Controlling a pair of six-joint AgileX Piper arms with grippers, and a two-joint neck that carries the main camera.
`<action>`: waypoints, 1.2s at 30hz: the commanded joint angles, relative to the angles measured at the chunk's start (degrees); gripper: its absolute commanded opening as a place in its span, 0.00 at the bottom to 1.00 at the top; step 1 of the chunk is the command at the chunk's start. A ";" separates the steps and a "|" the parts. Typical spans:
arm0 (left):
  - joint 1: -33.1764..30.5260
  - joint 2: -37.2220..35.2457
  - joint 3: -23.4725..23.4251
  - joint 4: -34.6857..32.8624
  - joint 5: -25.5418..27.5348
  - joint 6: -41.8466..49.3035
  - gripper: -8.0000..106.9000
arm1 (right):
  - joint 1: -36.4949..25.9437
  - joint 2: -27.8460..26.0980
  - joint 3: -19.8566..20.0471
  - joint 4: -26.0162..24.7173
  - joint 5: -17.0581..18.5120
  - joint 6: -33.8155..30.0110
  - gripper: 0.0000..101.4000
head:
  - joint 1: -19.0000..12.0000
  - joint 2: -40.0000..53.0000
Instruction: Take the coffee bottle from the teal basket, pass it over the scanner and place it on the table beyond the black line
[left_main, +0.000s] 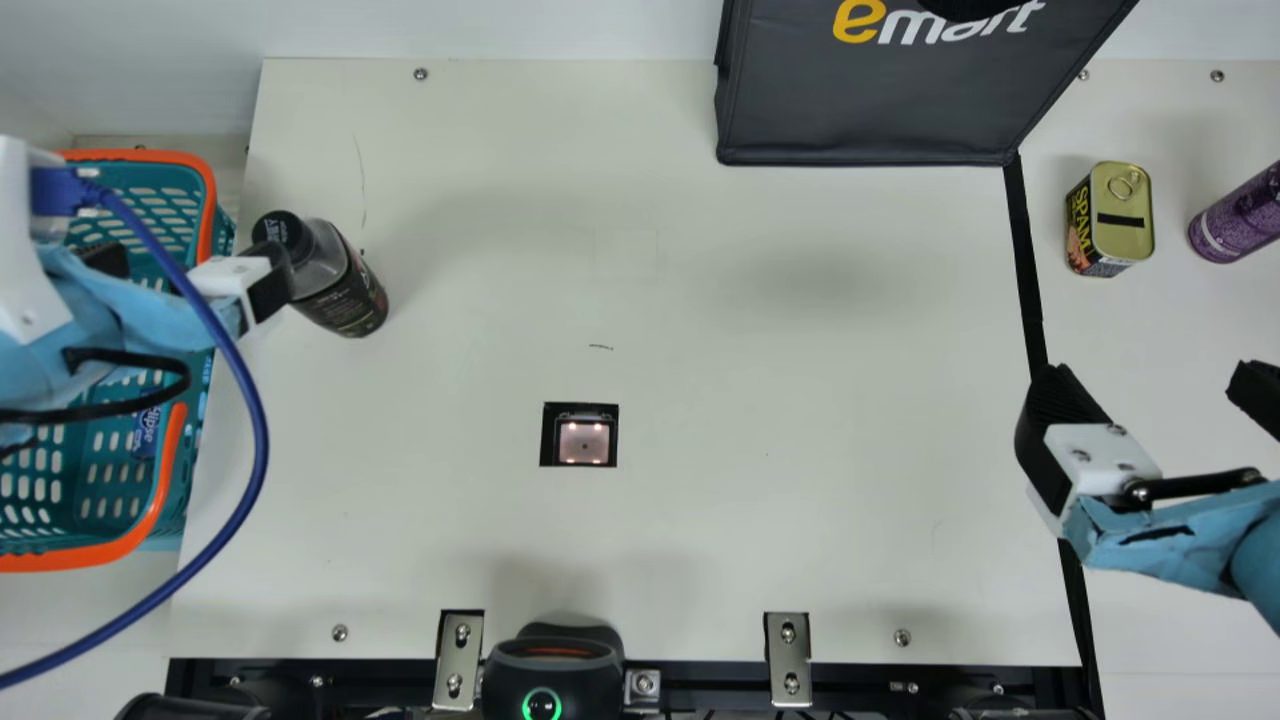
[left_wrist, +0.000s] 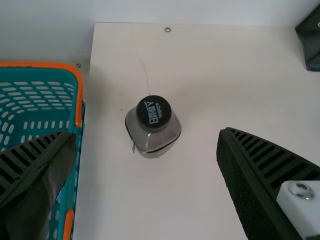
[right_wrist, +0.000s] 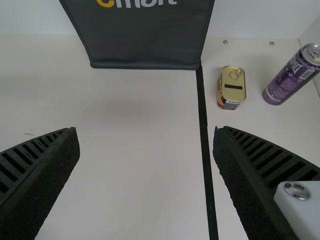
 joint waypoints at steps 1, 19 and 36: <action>-0.40 1.32 0.04 0.39 -0.87 -0.78 0.85 | 0.00 0.00 0.00 0.00 0.00 0.00 0.94 | -1.66 0.00; -3.14 8.96 3.09 4.79 -9.20 -6.89 0.85 | 0.00 0.00 0.00 0.00 0.00 0.00 0.94 | -1.66 0.00; -3.37 13.36 6.93 6.48 -16.98 -8.74 0.85 | 0.00 0.00 0.00 0.00 0.06 0.00 0.94 | -1.66 0.00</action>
